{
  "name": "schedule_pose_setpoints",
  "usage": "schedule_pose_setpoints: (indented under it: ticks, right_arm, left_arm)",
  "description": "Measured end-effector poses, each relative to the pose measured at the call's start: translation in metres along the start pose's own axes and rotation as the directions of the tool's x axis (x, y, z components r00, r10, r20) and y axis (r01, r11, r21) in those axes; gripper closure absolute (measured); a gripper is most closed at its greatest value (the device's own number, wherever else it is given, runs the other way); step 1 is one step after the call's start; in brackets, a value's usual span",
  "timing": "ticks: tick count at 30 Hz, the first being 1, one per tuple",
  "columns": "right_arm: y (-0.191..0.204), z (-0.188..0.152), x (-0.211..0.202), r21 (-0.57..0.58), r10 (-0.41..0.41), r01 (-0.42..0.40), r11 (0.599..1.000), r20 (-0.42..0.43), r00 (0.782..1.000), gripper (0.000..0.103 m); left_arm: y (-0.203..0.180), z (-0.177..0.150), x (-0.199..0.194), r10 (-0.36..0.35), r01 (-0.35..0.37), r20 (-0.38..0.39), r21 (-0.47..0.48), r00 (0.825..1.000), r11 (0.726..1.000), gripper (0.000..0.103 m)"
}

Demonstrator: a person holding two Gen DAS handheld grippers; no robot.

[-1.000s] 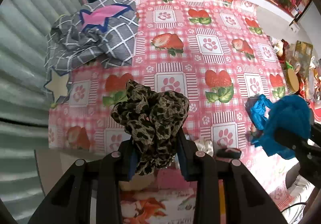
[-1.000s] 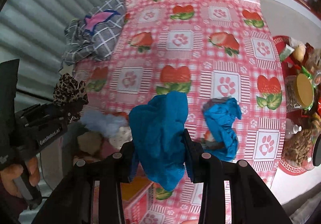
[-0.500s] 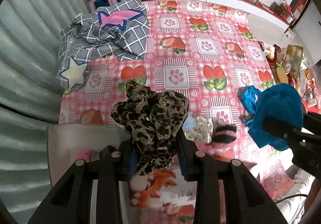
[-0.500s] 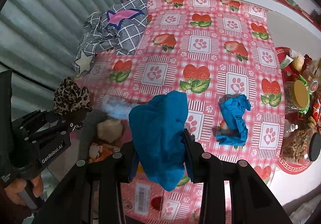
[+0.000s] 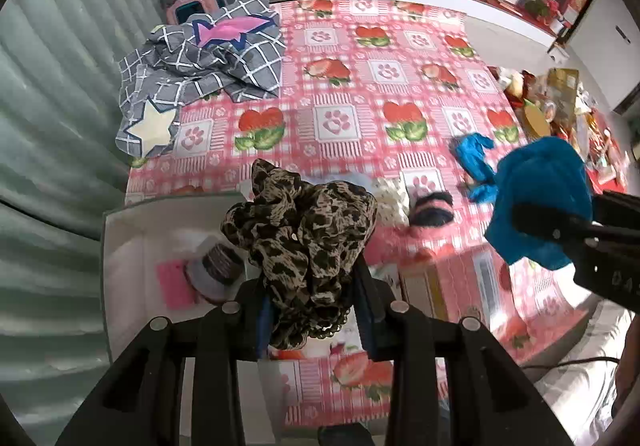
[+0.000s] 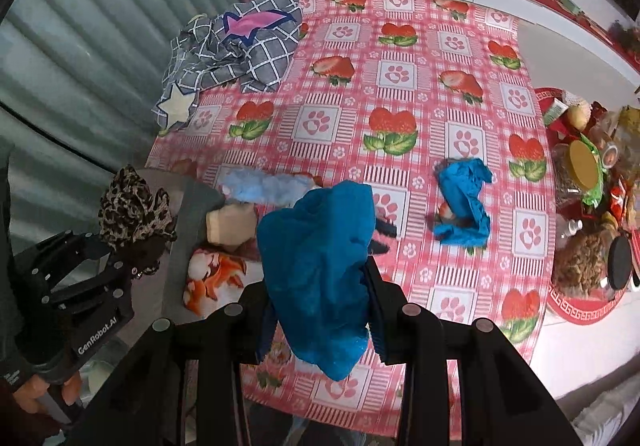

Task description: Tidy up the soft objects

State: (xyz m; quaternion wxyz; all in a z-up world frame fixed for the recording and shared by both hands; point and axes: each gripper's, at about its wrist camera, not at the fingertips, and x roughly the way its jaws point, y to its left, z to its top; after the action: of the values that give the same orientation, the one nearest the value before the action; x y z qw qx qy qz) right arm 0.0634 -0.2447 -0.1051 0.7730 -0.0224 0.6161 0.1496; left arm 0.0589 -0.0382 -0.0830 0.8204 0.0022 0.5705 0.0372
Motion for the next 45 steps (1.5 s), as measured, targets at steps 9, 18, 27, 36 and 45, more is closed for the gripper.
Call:
schedule_pose_setpoints:
  ticks: [9,18,27,36,45]
  right_arm:
    - [0.011,-0.034,-0.007,0.011,-0.006,0.006,1.0,-0.012,1.0,0.064]
    - [0.025,-0.065,-0.007,0.006,-0.011,0.012,1.0,-0.037,0.999,0.064]
    - [0.049,-0.083,-0.003,-0.028,-0.001,-0.001,1.0,-0.067,0.998,0.064]
    - [0.096,-0.077,0.003,-0.137,0.024,-0.035,0.99,-0.084,0.996,0.064]
    - [0.147,-0.072,0.017,-0.26,0.049,-0.079,0.962,-0.122,0.991,0.064]
  left_arm:
    - [-0.004,-0.037,-0.01,-0.029,0.03,-0.012,0.031,0.999,0.999,0.066]
    - [0.012,-0.073,-0.016,-0.031,0.032,-0.03,0.011,0.999,0.999,0.065]
    - [0.045,-0.096,-0.021,-0.021,0.019,-0.034,-0.07,0.999,0.997,0.065]
    - [0.086,-0.115,-0.031,0.005,-0.008,-0.019,-0.177,1.0,0.984,0.065]
    - [0.127,-0.139,-0.035,0.036,-0.044,-0.034,-0.294,0.999,0.955,0.065]
